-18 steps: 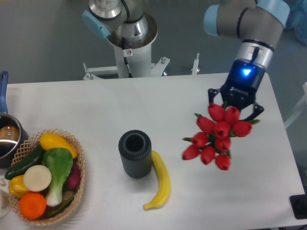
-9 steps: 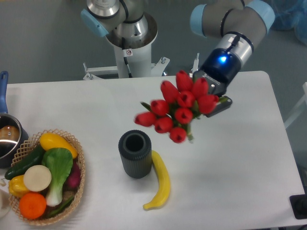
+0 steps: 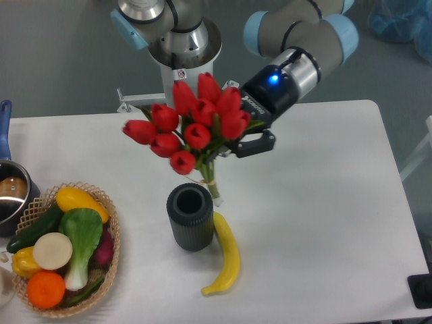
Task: Insert the flowers into the vase
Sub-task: 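Lower the tulip stems into the black vase opening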
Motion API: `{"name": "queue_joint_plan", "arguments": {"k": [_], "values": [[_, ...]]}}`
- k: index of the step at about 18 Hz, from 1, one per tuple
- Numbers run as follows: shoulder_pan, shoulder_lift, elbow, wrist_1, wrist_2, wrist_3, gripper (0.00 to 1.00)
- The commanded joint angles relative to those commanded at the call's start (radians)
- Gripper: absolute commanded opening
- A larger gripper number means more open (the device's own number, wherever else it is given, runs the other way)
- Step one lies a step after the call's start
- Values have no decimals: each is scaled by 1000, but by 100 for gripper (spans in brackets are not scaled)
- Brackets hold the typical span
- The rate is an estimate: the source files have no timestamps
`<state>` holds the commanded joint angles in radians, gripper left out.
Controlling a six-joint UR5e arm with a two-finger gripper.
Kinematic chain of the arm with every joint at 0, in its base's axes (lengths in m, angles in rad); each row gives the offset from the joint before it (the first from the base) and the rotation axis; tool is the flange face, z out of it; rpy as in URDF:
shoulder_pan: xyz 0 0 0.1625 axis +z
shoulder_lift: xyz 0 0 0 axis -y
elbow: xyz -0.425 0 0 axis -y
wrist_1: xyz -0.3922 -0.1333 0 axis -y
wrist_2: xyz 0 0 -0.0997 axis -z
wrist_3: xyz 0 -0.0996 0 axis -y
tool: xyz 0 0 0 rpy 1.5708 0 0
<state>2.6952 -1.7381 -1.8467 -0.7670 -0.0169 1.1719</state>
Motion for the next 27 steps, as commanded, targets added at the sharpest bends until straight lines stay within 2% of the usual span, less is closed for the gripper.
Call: {"name": "queue_joint_plan", "arguments": {"k": [5, 11, 19, 27], "values": [[-5, 26, -51, 0, -2, 5, 34], [-8, 11, -52, -2, -2, 37, 34], [-3, -37, -60, -2, -2, 95, 34], [6, -54, -126, -2, 0, 158, 34]]}}
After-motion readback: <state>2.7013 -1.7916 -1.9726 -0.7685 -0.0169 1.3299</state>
